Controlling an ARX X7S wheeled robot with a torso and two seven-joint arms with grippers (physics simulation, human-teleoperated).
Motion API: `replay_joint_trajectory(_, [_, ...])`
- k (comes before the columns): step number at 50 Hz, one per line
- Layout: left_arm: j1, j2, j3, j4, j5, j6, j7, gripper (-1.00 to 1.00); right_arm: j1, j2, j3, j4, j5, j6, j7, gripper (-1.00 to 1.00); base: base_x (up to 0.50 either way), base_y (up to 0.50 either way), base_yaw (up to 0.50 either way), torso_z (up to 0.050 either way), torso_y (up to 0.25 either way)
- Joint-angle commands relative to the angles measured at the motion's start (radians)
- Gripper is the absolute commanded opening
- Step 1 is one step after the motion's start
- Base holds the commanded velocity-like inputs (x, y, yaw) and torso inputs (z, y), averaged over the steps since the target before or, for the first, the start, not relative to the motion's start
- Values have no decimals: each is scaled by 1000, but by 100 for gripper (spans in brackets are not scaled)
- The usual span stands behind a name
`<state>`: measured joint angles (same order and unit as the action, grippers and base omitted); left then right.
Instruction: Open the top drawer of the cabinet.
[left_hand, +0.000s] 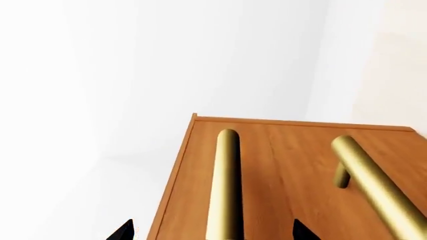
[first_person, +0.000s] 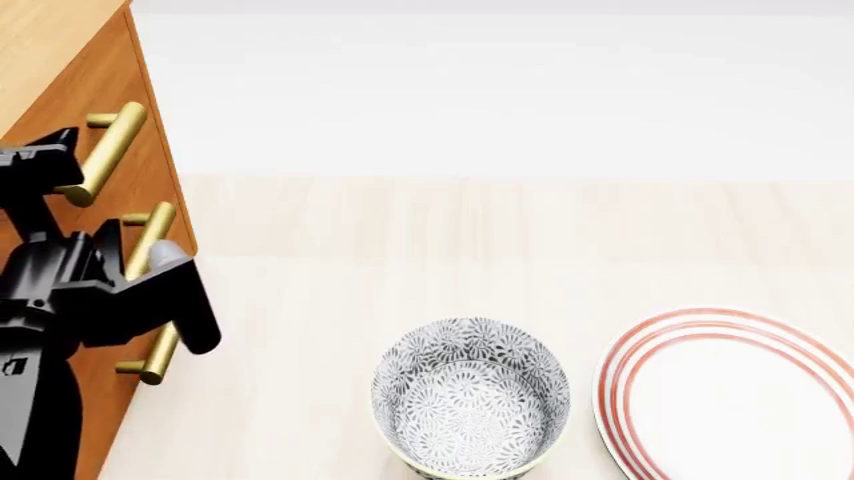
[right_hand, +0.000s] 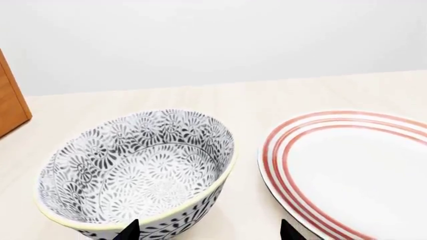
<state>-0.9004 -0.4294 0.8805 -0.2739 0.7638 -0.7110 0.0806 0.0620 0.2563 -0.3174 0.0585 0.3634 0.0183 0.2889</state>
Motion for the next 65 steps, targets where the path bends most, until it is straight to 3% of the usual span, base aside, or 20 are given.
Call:
replay_joint_trajectory(1, [-23,45,-23,-84,-1,36,-11,100,2,-16,17,9,-14,-7,-22,100,0,0,0,0,0])
replay_joint_trajectory(24, [-41,81,-34,-236,-42,90,-75,100,0,-11,9,6,-4,-5,-17,100,0,0,0,0,0])
replay_joint_trajectory(25, [-46,78,-29,-238,-31,98,-92,-100,1,-11,9,6,-2,-2,-17,100,0,0,0,0,0])
replay_joint_trajectory(44, [-56,80,-2,-206,-5,94,-80,-100,11,-9,6,19,6,1,-12,100,1,0,0,0,0])
replay_joint_trajectory(65, [-81,170,72,-148,32,115,-47,-100,10,-1,-8,14,10,3,-14,100,4,0,-3,0,0])
